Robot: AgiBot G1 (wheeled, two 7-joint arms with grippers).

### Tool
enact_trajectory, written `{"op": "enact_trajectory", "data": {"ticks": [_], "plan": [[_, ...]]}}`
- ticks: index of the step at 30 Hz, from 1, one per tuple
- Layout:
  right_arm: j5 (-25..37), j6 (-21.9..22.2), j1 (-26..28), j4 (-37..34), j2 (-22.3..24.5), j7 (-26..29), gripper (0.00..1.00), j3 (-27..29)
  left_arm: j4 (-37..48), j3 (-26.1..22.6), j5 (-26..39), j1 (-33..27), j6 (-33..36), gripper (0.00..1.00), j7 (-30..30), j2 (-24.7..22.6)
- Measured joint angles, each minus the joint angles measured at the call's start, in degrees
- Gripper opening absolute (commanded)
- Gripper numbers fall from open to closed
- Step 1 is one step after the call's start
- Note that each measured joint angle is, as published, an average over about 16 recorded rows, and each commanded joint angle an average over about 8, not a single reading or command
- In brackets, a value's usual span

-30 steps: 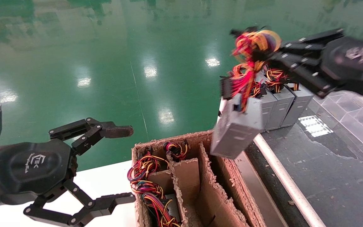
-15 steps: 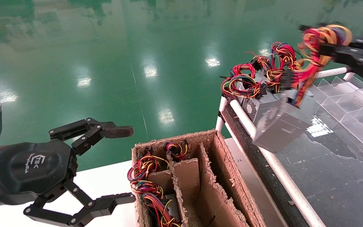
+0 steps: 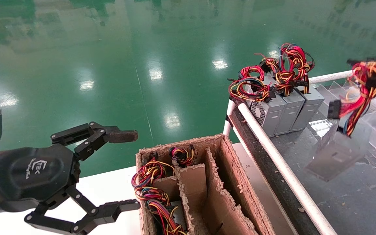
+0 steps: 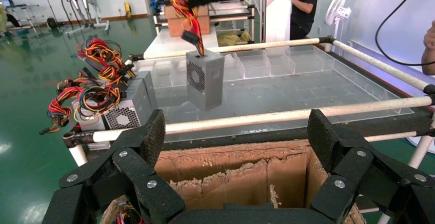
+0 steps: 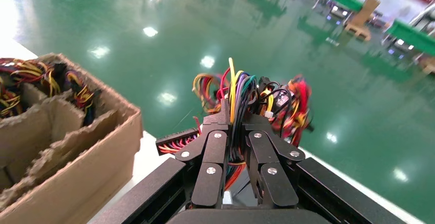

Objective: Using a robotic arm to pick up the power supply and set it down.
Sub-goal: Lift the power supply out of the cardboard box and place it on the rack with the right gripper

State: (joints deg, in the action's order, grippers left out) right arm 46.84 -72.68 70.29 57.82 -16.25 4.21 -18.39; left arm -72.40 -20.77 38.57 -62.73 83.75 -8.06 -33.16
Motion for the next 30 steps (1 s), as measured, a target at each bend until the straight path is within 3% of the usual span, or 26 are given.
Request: {"op": "enact_trajectory", "data": {"ticks": [7, 13, 30], "plan": [[-0.92, 0.23, -2.7, -1.31, -1.24, -0.83, 0.0, -0.55, 0.0, 0.0, 0.0, 0.0, 0.0, 1.0, 0.0, 0.0], [0.25, 0.58, -1.96, -2.99, -4.23, -1.12, 0.0, -1.67, 0.0, -0.01, 0.0, 0.0, 0.0, 1.0, 0.0, 0.0], [9.86, -0.67, 10.31, -13.76, -16.23, -3.9, 0.0, -6.92, 0.0, -0.02, -0.01, 0.0, -0.01, 1.0, 0.01, 0.01]]}}
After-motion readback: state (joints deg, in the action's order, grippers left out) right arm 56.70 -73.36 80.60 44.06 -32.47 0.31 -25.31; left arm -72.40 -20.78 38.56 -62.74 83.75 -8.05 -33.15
